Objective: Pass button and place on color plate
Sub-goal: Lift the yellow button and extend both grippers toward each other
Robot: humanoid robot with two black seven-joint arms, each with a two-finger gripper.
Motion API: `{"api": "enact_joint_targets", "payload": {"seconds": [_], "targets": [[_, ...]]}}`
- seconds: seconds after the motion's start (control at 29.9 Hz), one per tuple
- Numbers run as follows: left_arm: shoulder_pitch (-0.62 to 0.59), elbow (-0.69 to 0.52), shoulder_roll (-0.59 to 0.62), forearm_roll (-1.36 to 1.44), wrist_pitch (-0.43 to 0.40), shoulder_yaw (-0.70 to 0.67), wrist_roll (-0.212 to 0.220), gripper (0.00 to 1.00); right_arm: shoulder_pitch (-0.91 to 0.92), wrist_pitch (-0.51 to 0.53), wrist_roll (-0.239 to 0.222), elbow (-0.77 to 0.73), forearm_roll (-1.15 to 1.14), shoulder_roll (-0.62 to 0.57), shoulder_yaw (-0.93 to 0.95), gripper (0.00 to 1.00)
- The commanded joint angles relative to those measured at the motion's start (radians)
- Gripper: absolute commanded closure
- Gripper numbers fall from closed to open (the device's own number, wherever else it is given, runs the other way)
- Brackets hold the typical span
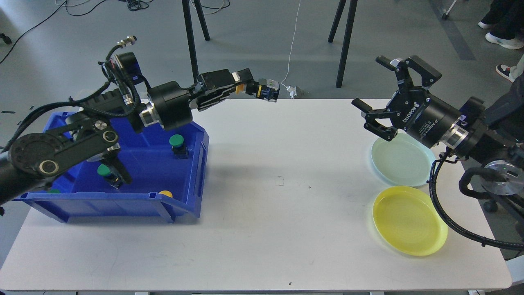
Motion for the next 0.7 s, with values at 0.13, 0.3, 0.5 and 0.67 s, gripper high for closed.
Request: {"api": "enact_joint_targets", "payload": {"seconds": [0.13,0.3,0.5,0.67], "targets": [[0.006,0.030,-0.034,-0.049,-0.006,-0.020,0.000,0.94,0.149,0.000,0.035,-0.019,0.005,0.099,-0.184,0.01],[0.006,0.030,-0.035,-0.049,-0.006,-0.020,0.000,0.93,0.194,-0.002,0.033,-0.073,0.004,0.197,-0.203,0.01],[0.006,0.027,-0.035,-0.047,-0.006,-0.020,0.000,0.93,0.237,-0.022,0.033,-0.153,0.007,0.280,-0.232,0.02],[0.006,0.027,-0.035,-0.047,-0.008,-0.016,0.000,0.93,0.255,-0.035,0.033,-0.183,0.007,0.334,-0.238,0.04]]}}
